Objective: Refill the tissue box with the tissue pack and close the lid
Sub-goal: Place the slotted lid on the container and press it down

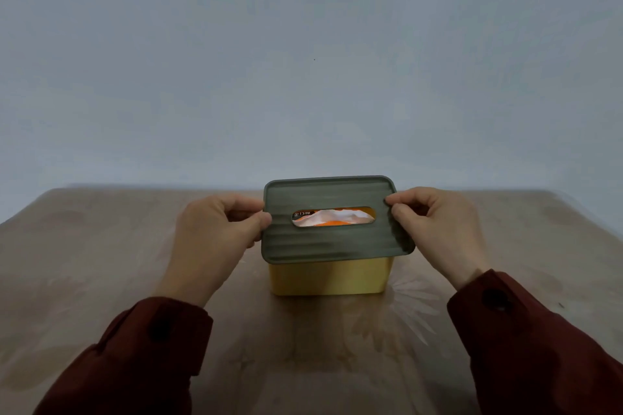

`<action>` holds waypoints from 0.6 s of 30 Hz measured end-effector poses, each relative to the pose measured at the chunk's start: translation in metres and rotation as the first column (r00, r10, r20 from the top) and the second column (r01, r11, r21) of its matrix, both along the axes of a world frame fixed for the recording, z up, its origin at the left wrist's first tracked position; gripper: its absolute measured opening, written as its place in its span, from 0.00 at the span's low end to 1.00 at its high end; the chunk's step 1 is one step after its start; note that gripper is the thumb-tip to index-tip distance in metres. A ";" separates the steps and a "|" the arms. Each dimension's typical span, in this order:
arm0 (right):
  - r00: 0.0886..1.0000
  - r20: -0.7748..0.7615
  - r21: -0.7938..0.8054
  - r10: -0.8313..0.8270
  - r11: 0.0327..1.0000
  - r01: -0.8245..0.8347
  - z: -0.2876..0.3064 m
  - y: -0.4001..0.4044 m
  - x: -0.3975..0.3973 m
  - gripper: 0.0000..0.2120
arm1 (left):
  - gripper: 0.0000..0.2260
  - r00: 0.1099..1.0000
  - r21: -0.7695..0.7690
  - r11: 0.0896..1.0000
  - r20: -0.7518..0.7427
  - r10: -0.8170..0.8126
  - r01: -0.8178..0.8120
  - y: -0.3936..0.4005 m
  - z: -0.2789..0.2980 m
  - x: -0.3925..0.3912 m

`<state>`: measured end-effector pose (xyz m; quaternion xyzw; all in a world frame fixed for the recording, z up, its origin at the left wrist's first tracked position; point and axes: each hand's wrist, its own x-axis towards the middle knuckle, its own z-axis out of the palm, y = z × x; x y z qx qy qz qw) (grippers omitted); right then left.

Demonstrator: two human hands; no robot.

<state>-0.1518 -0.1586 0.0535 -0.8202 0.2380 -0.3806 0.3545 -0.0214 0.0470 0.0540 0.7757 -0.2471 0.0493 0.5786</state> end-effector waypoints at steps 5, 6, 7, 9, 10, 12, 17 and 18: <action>0.999 -0.035 0.004 -0.011 1.000 0.011 -0.003 -0.004 0.002 0.09 | 0.05 1.000 0.055 0.998 -0.023 -0.008 0.009 -0.001 -0.003 0.003; 0.999 -0.039 0.005 -0.011 1.000 0.011 -0.003 -0.005 0.003 0.09 | 0.05 1.000 0.063 0.998 -0.028 -0.007 0.008 -0.001 -0.004 0.004; 0.999 -0.045 0.003 -0.010 1.000 0.010 -0.003 -0.005 0.004 0.09 | 0.05 0.999 0.063 0.998 -0.037 -0.004 0.006 -0.002 -0.005 0.005; 0.998 -0.063 -0.006 -0.005 1.000 0.005 -0.003 -0.006 0.006 0.09 | 0.05 0.999 0.054 0.999 -0.050 0.000 0.003 -0.003 -0.004 0.007; 0.998 -0.070 -0.011 -0.003 1.000 0.003 -0.003 -0.006 0.007 0.09 | 0.04 0.999 0.053 0.999 -0.050 0.000 0.003 -0.004 -0.004 0.007; 0.997 -0.076 -0.017 -0.003 1.000 0.002 -0.002 -0.007 0.009 0.09 | 0.04 0.999 0.052 0.999 -0.051 -0.003 0.005 -0.005 -0.003 0.009; 0.994 -0.112 -0.038 -0.011 0.999 0.007 -0.002 -0.009 0.014 0.10 | 0.04 0.998 0.045 0.999 -0.064 -0.014 0.017 -0.008 0.000 0.011; 0.993 -0.116 -0.039 -0.011 0.999 0.007 -0.002 -0.009 0.015 0.10 | 0.04 0.998 0.040 0.999 -0.068 -0.017 0.020 -0.009 0.001 0.012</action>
